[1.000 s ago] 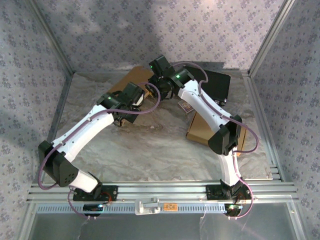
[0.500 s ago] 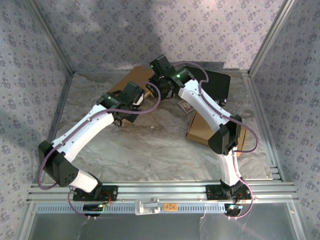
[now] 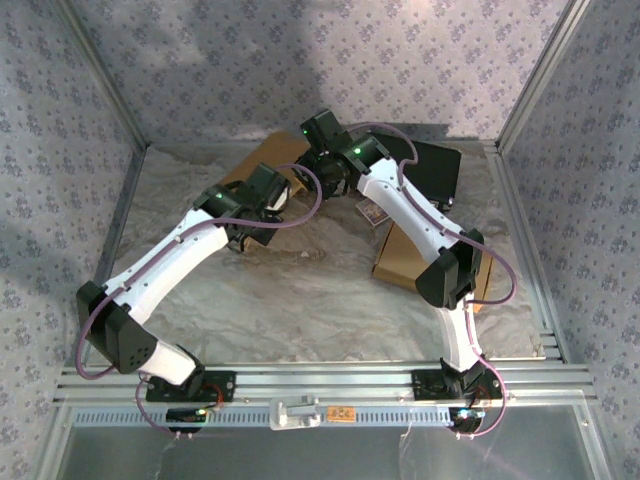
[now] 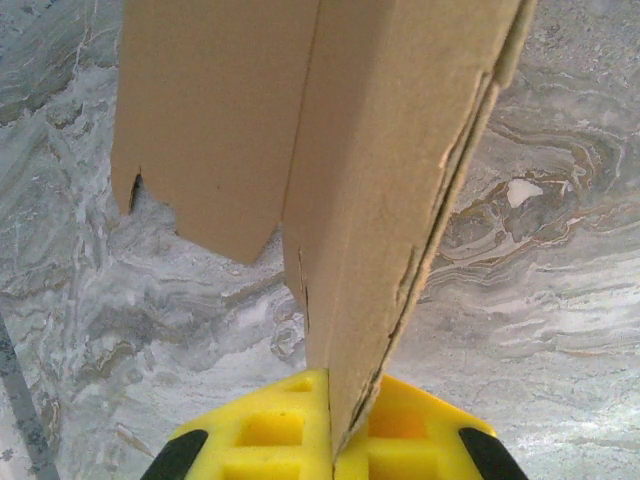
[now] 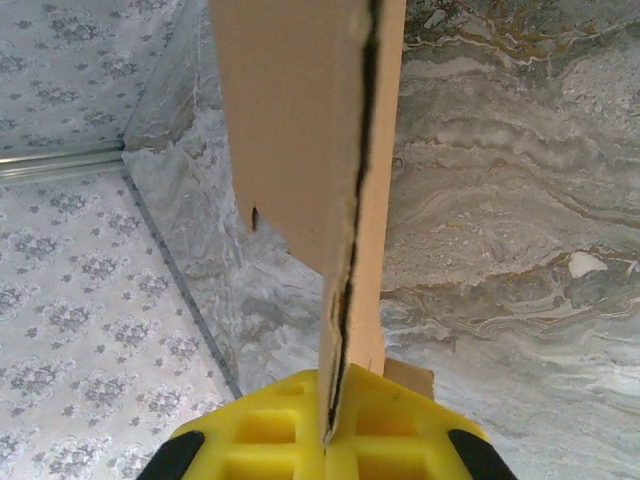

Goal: Fold the paper box

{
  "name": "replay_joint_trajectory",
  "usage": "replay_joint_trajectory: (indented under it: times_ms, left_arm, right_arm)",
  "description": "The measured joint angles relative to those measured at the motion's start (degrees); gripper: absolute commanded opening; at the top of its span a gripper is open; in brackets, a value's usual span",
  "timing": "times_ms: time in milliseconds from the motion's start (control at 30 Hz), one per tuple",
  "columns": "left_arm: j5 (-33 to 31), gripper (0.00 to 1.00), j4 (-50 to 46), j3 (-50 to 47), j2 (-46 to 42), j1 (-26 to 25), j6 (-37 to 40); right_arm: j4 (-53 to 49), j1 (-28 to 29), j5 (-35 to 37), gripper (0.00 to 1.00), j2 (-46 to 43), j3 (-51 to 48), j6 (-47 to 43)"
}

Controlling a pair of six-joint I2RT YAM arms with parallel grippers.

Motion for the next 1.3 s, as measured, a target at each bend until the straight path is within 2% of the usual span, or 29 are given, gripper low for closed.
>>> replay_joint_trajectory:
  times_ms: [67, 133, 233, 367, 533, 633, 800, 967, 1133, 1300]
  left_arm:
    - [-0.24, 0.15, -0.15, 0.33, 0.0, 0.0, -0.17]
    - [-0.83, 0.32, -0.15, 1.29, -0.04, 0.0, -0.98]
    - [-1.33, 0.45, 0.7, 4.39, -0.85, 0.17, -2.78]
    - [0.74, 0.45, 2.73, 9.88, -3.74, 3.45, -6.38]
    - [5.55, 0.44, 6.19, 12.74, -7.96, 16.98, -14.69]
    - [6.78, 0.43, 7.28, 10.88, -9.25, 21.44, -19.15]
    - [7.72, 0.43, 7.96, 7.82, -9.05, 22.16, -23.26]
    - [8.09, 0.43, 8.04, 7.72, -8.92, 22.34, -24.74]
    - [9.81, 0.42, 7.56, 7.87, -8.92, 24.11, -26.14]
    - [10.6, 0.43, 5.55, 8.59, -9.38, 26.05, -26.77]
  right_arm:
    - [-0.02, -0.07, 0.04, 0.0, 0.0, 0.11, -0.22]
    - [0.07, -0.2, 0.22, 0.0, -0.04, 0.2, -0.31]
    - [0.61, -0.55, 1.38, 0.0, -0.04, 0.2, -1.25]
    - [2.21, -1.36, 1.46, 0.0, -1.11, 0.17, -3.67]
    - [5.84, -2.4, 0.76, 0.0, -5.95, -0.26, -7.08]
    - [6.93, -2.43, 0.83, 0.0, -10.47, -0.35, -7.98]
    - [6.71, -1.38, 0.81, 0.0, -19.32, -2.08, -6.27]
    - [2.38, 1.07, 2.01, 0.0, -24.11, -1.05, 1.97]
    - [-0.52, 2.49, 4.55, 0.0, -18.51, 5.75, 9.03]
    - [6.14, 0.37, 4.63, 0.0, -5.14, 8.59, 12.26]
